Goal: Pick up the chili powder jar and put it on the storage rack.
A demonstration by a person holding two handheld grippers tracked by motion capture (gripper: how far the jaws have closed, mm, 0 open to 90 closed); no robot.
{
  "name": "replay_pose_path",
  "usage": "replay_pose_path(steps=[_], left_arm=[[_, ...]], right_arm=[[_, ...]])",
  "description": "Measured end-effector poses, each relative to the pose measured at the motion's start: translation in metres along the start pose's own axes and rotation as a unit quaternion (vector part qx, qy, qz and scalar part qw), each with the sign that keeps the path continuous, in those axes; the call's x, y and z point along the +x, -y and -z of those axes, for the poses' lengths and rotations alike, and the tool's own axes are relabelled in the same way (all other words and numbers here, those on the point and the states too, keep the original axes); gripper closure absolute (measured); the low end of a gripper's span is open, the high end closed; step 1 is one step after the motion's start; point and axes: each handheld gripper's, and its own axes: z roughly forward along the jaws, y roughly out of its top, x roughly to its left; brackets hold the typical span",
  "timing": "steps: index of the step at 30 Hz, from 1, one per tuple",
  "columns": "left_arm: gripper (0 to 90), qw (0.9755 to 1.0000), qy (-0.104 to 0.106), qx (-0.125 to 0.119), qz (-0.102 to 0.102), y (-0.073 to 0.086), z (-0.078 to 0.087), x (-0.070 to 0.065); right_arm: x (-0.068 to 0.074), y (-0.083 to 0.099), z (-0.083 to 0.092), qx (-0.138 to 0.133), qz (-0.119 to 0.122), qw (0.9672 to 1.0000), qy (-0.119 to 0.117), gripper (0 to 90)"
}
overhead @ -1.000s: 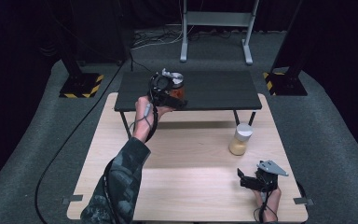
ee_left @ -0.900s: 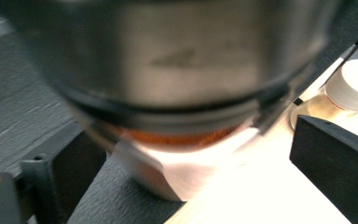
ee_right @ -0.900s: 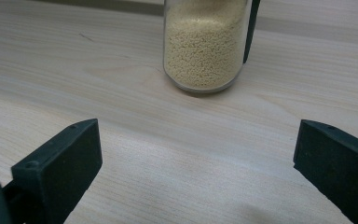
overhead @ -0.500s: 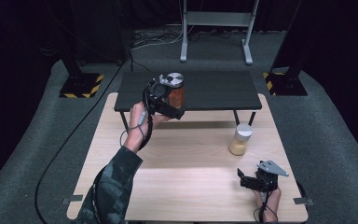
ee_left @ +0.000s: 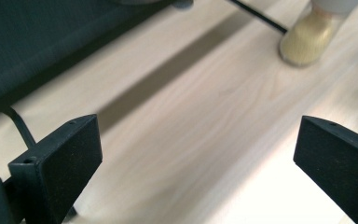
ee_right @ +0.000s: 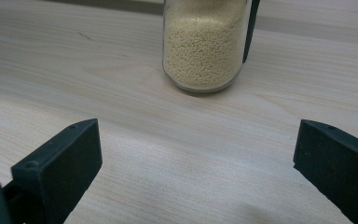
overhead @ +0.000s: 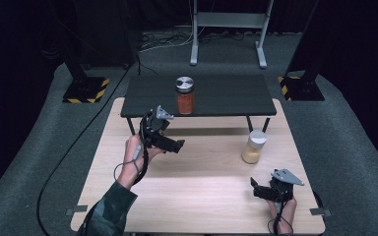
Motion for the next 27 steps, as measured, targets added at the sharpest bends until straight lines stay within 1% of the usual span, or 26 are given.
replay_pose_path(steps=[2, 5, 6, 7, 8, 13, 14, 15, 16, 18, 19, 20, 23, 24, 25, 27], left_arm=[[0.4, 0.9999, 0.002, 0.006, 0.008, 0.014, -0.005, 0.0], [0.4, 0.9997, -0.009, 0.015, 0.017, 0.037, -0.014, -0.004], [0.4, 0.9995, -0.007, 0.014, 0.026, 0.047, -0.018, -0.004], [0.3, 0.9994, -0.008, 0.018, 0.03, 0.055, -0.022, -0.004], [0.3, 0.9992, -0.012, 0.024, 0.029, 0.061, -0.026, -0.006], [0.2, 0.9974, -0.035, 0.047, 0.041, 0.095, -0.048, -0.011], [0.2, 0.997, -0.036, 0.052, 0.045, 0.102, -0.053, -0.01], [0.2, 0.9965, -0.035, 0.054, 0.053, 0.109, -0.057, -0.008], [0.2, 0.9962, -0.038, 0.059, 0.053, 0.114, -0.062, -0.007], [0.2, 0.9954, -0.041, 0.063, 0.06, 0.124, -0.067, -0.005], [0.1, 0.9952, -0.043, 0.06, 0.063, 0.13, -0.069, -0.005], [0.1, 0.9954, -0.041, 0.056, 0.066, 0.135, -0.07, -0.003], [0.1, 0.9957, -0.051, 0.044, 0.064, 0.148, -0.073, -0.006], [0.1, 0.9958, -0.046, 0.038, 0.07, 0.152, -0.073, -0.005], [0.1, 0.9958, -0.045, 0.037, 0.07, 0.155, -0.074, -0.004], [0.1, 0.9957, -0.043, 0.025, 0.078, 0.162, -0.074, -0.004]], right_arm=[[0.0, 0.0, 0.0, 0.0, 0.0, 1.0, 0.0, 0.0], [0.0, 0.0, 0.0, 0.0, 0.0, 1.0, 0.0, 0.0], [0.0, 0.0, 0.0, 0.0, 0.001, 1.0, 0.0, 0.0], [0.0, 0.0, 0.0, 0.0, 0.0, 1.0, 0.0, 0.0], [0.0, 0.0, 0.0, 0.0, 0.0, 1.0, 0.0, 0.0], [0.0, -0.001, 0.0, 0.001, 0.003, 1.0, 0.0, 0.0], [0.0, 0.0, 0.0, 0.001, 0.003, 1.0, 0.0, 0.0], [0.001, 0.0, 0.0, 0.0, 0.003, 1.0, 0.001, 0.0], [0.001, 0.0, 0.0, 0.0, 0.003, 1.0, 0.001, 0.0], [0.001, 0.0, 0.0, 0.001, 0.003, 1.0, 0.001, 0.0], [0.001, -0.001, 0.0, 0.002, 0.004, 1.0, 0.001, 0.0], [0.001, -0.001, 0.0, 0.002, 0.004, 1.0, 0.001, 0.0], [0.001, -0.001, 0.0, 0.002, 0.003, 1.0, 0.002, 0.0], [0.001, -0.001, -0.001, 0.002, 0.003, 1.0, 0.002, 0.0], [0.001, -0.001, -0.001, 0.003, 0.004, 1.0, 0.002, 0.0], [0.002, -0.001, -0.001, 0.003, 0.004, 1.0, 0.003, 0.0]])
